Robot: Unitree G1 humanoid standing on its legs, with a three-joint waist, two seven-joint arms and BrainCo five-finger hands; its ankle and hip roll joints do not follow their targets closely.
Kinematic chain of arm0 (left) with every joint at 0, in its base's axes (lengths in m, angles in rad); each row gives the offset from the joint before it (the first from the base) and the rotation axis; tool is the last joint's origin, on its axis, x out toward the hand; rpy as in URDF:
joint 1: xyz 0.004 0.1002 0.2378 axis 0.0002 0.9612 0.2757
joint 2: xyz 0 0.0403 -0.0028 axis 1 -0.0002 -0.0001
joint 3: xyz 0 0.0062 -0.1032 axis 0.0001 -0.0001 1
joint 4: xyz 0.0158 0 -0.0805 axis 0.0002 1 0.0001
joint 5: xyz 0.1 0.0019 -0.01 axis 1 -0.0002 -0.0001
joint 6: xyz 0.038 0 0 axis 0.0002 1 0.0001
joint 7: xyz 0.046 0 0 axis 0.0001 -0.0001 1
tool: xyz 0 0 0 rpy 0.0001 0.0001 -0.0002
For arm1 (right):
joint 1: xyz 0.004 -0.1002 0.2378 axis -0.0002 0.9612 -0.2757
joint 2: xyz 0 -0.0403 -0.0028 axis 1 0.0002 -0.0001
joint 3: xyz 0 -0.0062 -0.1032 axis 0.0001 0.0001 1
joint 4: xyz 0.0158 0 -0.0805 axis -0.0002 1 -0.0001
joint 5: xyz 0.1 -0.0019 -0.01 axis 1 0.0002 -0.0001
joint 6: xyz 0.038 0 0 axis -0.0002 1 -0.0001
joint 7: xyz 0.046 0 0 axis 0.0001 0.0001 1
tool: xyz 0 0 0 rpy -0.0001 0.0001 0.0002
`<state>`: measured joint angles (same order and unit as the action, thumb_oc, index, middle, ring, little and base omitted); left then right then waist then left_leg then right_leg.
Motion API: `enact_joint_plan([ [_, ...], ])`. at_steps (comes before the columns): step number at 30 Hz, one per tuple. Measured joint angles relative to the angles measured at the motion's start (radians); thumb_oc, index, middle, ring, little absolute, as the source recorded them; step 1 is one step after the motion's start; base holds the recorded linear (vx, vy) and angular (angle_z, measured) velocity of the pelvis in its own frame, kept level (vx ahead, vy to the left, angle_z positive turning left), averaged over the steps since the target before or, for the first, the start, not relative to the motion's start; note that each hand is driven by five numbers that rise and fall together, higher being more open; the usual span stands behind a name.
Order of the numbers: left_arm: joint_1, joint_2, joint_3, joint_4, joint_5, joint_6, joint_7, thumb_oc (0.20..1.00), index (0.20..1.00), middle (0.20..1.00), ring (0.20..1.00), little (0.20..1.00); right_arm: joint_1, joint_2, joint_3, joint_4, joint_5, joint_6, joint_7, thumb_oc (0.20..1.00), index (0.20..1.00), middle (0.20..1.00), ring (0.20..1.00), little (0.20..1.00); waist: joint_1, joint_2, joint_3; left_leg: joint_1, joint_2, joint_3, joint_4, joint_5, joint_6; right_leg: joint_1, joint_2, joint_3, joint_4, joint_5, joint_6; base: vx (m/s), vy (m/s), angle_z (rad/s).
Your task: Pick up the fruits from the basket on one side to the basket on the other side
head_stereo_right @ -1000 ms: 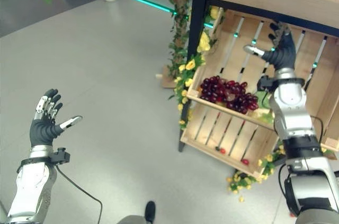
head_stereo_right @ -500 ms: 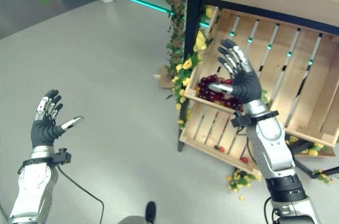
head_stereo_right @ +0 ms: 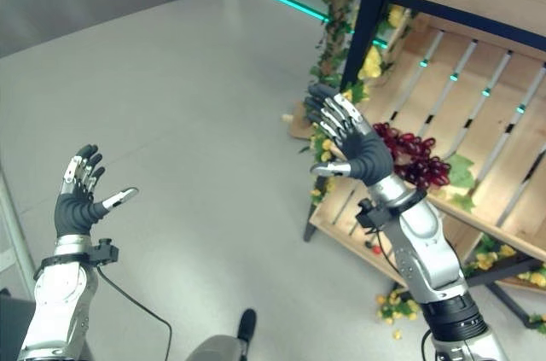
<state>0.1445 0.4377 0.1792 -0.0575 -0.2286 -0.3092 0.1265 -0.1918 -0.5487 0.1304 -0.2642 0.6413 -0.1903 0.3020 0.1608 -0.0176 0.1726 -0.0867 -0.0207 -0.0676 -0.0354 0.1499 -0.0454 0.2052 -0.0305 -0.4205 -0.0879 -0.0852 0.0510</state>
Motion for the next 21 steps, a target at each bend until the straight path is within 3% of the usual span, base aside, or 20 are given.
enact_joint_plan([
  [2,-0.002,-0.013,-0.005,0.003,-0.001,0.000,-0.004,1.000,1.000,1.000,1.000,1.000,-0.002,-0.003,0.000,0.003,0.007,-0.001,-0.002,1.000,1.000,1.000,1.000,1.000,-0.005,0.016,0.013,-0.029,-0.004,-0.010,0.002,0.031,-0.010,-0.009,0.011,-0.035,0.013,0.001,-0.010,-0.21,-0.031,0.75],
  [4,-0.026,-0.029,-0.009,-0.001,-0.002,-0.002,-0.009,1.000,1.000,1.000,1.000,1.000,-0.017,-0.019,0.001,0.003,0.011,-0.001,-0.008,1.000,1.000,1.000,1.000,1.000,-0.008,0.041,0.030,-0.064,0.010,-0.005,-0.013,0.042,-0.063,-0.038,0.004,-0.077,0.049,-0.019,-0.035,-0.17,-0.079,0.92],
  [5,-0.030,-0.025,0.001,0.003,-0.003,-0.002,-0.009,1.000,1.000,1.000,1.000,1.000,-0.020,-0.015,0.004,0.004,0.010,0.000,-0.010,1.000,1.000,1.000,1.000,1.000,0.003,0.018,0.052,-0.084,0.018,0.108,0.035,-0.032,-0.056,-0.036,-0.020,-0.122,0.043,-0.015,-0.041,-0.12,-0.027,0.63],
  [6,-0.025,-0.023,0.005,0.004,-0.004,-0.002,-0.008,1.000,1.000,1.000,1.000,1.000,-0.019,-0.011,0.008,0.002,0.009,0.002,-0.010,1.000,1.000,1.000,1.000,1.000,0.008,-0.004,0.059,-0.097,0.020,0.181,0.090,-0.052,-0.042,-0.033,-0.047,-0.148,0.045,-0.012,-0.038,-0.03,-0.055,0.47],
  [7,-0.024,-0.024,0.004,0.011,-0.004,-0.002,-0.009,1.000,1.000,1.000,1.000,1.000,-0.019,-0.011,0.009,-0.005,0.008,0.002,-0.010,1.000,1.000,1.000,1.000,1.000,0.009,-0.040,0.061,-0.098,0.031,0.290,0.188,-0.070,-0.055,-0.032,-0.095,-0.178,0.048,-0.006,-0.026,-0.11,-0.040,0.57],
  [8,-0.029,-0.026,0.000,0.011,-0.004,-0.002,-0.011,1.000,1.000,1.000,1.000,1.000,-0.024,-0.018,0.007,-0.014,0.008,-0.002,-0.013,1.000,1.000,1.000,1.000,1.000,-0.011,-0.046,0.061,-0.089,0.057,0.363,0.276,-0.105,-0.047,-0.018,-0.116,-0.201,0.054,-0.012,-0.014,-0.04,-0.067,0.79],
  [9,-0.032,-0.027,-0.002,0.014,-0.003,-0.004,-0.016,1.000,1.000,1.000,1.000,1.000,-0.025,-0.020,0.007,-0.017,0.009,-0.005,-0.015,1.000,1.000,1.000,1.000,1.000,-0.026,-0.036,0.057,-0.058,0.070,0.409,0.340,-0.126,-0.011,-0.003,-0.130,-0.222,0.077,-0.024,0.006,-0.12,-0.016,1.24],
  [10,-0.036,-0.029,-0.006,0.021,-0.004,-0.004,-0.020,1.000,1.000,1.000,1.000,1.000,0.003,-0.017,0.005,-0.029,0.008,-0.006,-0.026,1.000,1.000,1.000,1.000,1.000,-0.077,-0.012,0.037,-0.015,0.095,0.496,0.370,-0.172,0.031,0.018,-0.133,-0.263,0.122,-0.036,0.015,-0.04,0.013,1.16],
  [11,-0.045,-0.030,-0.010,0.022,-0.004,-0.006,-0.020,1.000,1.000,1.000,1.000,1.000,0.009,-0.023,0.000,-0.039,0.008,-0.009,-0.029,1.000,1.000,1.000,1.000,1.000,-0.090,0.000,0.034,-0.010,0.086,0.506,0.344,-0.175,0.055,0.011,-0.147,-0.274,0.170,-0.050,0.019,-0.08,0.031,1.54],
  [12,-0.089,-0.027,-0.029,0.035,-0.004,-0.006,-0.019,1.000,1.000,1.000,1.000,1.000,0.024,-0.021,-0.014,-0.043,0.008,-0.020,-0.032,1.000,1.000,1.000,1.000,1.000,-0.132,0.019,0.033,0.004,0.085,0.534,0.297,-0.155,0.089,-0.024,-0.174,-0.301,0.301,-0.066,0.018,-0.06,0.060,1.58],
  [13,-0.132,-0.024,-0.047,0.034,-0.004,-0.009,-0.017,1.000,1.000,1.000,1.000,1.000,0.018,-0.025,-0.015,-0.044,0.007,-0.021,-0.034,1.000,1.000,1.000,1.000,1.000,-0.150,0.049,0.021,0.006,0.086,0.511,0.218,-0.147,0.106,-0.086,-0.148,-0.307,0.347,-0.126,0.018,-0.09,0.099,1.60],
  [14,-0.157,-0.022,-0.052,0.032,-0.004,-0.014,-0.017,1.000,1.000,1.000,1.000,1.000,0.006,-0.026,-0.016,-0.044,0.005,-0.024,-0.036,1.000,1.000,1.000,1.000,1.000,-0.147,0.058,0.013,0.004,0.078,0.498,0.164,-0.142,0.113,-0.116,-0.109,-0.302,0.294,-0.135,0.011,-0.11,0.176,1.65],
  [15,-0.215,-0.016,-0.065,0.042,-0.004,-0.013,-0.017,1.000,1.000,1.000,1.000,1.000,-0.019,-0.024,-0.027,-0.039,-0.003,-0.030,-0.040,1.000,1.000,1.000,1.000,1.000,-0.152,0.042,0.011,-0.018,0.045,0.480,0.118,-0.138,0.107,-0.140,-0.070,-0.305,0.144,-0.052,-0.042,-0.07,0.160,1.74],
  [16,-0.231,-0.031,-0.088,0.055,-0.004,-0.008,-0.018,1.000,1.000,1.000,1.000,1.000,-0.007,-0.018,-0.048,-0.033,-0.005,-0.034,-0.044,1.000,1.000,1.000,1.000,1.000,-0.172,0.049,0.010,-0.025,0.037,0.495,0.101,-0.129,0.116,-0.117,-0.067,-0.344,0.114,-0.006,-0.029,-0.06,0.167,1.76],
  [17,-0.225,-0.034,-0.094,0.050,-0.003,-0.010,-0.019,1.000,1.000,1.000,1.000,1.000,-0.005,-0.008,-0.052,-0.021,-0.005,-0.034,-0.052,1.000,1.000,1.000,1.000,1.000,-0.161,0.048,0.011,-0.011,0.046,0.563,0.104,-0.144,0.127,-0.113,-0.081,-0.373,0.133,-0.009,-0.032,-0.01,0.151,1.21],
  [18,-0.171,-0.027,-0.089,0.046,-0.003,-0.011,-0.016,1.000,1.000,1.000,1.000,1.000,0.007,-0.001,-0.050,-0.018,-0.006,-0.034,-0.060,1.000,1.000,1.000,1.000,1.000,-0.142,0.042,0.013,0.033,0.081,0.645,0.138,-0.186,0.096,-0.093,-0.104,-0.394,0.158,-0.016,-0.029,-0.01,0.137,0.63],
  [19,-0.151,-0.026,-0.087,0.047,-0.004,-0.010,-0.015,1.000,1.000,1.000,1.000,1.000,0.008,-0.005,-0.050,-0.019,-0.007,-0.036,-0.063,1.000,1.000,1.000,1.000,1.000,-0.145,0.043,0.011,0.047,0.094,0.650,0.140,-0.189,0.083,-0.082,-0.111,-0.410,0.166,-0.018,-0.025,0.02,0.173,0.82],
  [20,-0.130,-0.027,-0.088,0.045,-0.003,-0.010,-0.013,1.000,1.000,1.000,1.000,1.000,0.010,-0.015,-0.060,-0.019,-0.010,-0.043,-0.070,1.000,1.000,1.000,1.000,1.000,-0.152,0.055,0.004,0.074,0.096,0.586,0.126,-0.186,0.060,-0.069,-0.131,-0.430,0.198,-0.027,-0.012,0.02,0.154,0.73],
  [21,-0.124,-0.025,-0.087,0.044,-0.003,-0.010,-0.013,1.000,1.000,1.000,1.000,1.000,0.017,-0.011,-0.068,-0.019,-0.011,-0.043,-0.070,1.000,1.000,1.000,1.000,1.000,-0.145,0.053,0.004,0.079,0.089,0.582,0.123,-0.185,0.063,-0.067,-0.144,-0.434,0.218,-0.026,-0.012,0.03,0.187,0.83],
])
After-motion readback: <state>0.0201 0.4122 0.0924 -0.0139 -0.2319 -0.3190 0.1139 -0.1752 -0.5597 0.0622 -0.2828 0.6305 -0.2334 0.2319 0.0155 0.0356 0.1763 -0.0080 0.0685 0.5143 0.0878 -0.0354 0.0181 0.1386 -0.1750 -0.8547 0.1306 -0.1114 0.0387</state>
